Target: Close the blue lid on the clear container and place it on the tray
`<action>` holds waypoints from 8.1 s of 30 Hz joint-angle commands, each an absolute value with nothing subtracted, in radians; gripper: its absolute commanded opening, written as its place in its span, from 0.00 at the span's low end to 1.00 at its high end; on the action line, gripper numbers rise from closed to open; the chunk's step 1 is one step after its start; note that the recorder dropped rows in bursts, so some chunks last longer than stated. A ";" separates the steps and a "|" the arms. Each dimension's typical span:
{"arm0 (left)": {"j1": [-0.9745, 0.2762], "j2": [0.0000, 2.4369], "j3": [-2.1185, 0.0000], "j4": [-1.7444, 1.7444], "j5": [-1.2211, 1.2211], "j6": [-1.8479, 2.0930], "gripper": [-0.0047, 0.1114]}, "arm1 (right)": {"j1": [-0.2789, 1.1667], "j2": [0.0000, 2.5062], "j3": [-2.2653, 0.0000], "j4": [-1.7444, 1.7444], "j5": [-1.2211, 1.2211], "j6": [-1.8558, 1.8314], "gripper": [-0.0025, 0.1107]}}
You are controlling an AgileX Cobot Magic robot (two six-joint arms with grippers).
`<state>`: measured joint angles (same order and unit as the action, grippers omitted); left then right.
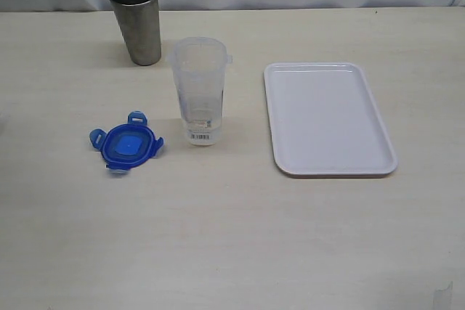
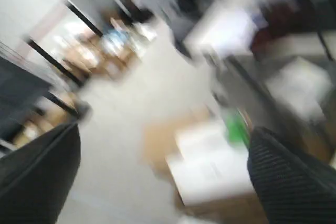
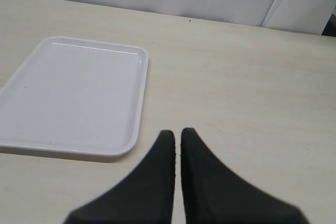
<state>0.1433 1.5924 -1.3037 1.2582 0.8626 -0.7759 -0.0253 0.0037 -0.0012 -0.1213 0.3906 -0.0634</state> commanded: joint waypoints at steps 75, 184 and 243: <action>-0.176 1.964 -1.002 -0.408 0.538 0.336 0.47 | -0.032 0.000 0.000 -0.118 0.391 -0.064 0.06; -0.496 1.598 -1.134 -0.396 -0.109 1.531 0.04 | -0.032 0.000 0.000 -0.118 0.391 -0.064 0.06; -0.760 1.622 -0.978 -1.145 -0.559 2.142 0.04 | -0.032 0.000 0.000 -0.118 0.391 -0.064 0.06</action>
